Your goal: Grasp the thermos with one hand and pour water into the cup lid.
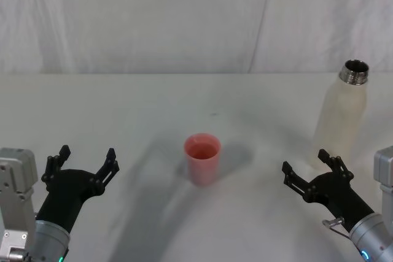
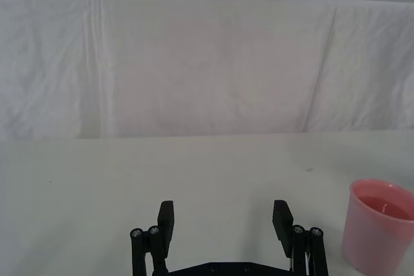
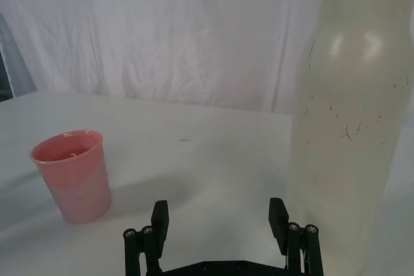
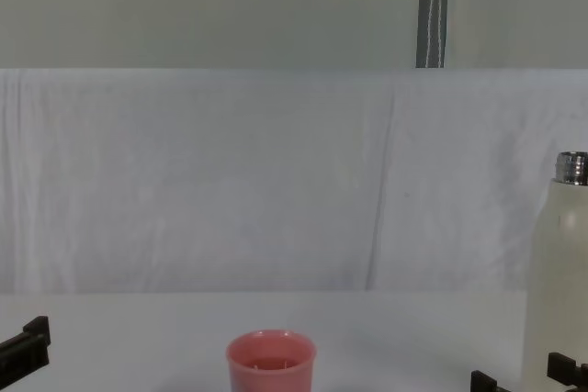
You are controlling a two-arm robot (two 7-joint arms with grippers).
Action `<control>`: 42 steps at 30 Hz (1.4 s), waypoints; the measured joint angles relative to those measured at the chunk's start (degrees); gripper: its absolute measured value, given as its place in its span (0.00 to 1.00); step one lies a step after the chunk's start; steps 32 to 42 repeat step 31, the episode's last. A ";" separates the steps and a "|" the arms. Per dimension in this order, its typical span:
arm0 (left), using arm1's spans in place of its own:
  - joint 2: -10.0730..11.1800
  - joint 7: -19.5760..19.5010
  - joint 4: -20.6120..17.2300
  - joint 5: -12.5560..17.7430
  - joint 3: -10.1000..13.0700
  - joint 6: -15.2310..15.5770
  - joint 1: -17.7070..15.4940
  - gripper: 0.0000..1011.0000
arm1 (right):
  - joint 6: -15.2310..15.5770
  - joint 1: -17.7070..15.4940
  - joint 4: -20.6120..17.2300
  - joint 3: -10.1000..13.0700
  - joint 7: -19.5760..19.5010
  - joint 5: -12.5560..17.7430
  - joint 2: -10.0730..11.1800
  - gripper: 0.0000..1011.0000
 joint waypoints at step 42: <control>0.00 0.00 0.00 0.00 0.00 0.00 0.00 0.99 | 0.01 0.00 -0.03 0.00 0.04 -0.07 0.00 0.99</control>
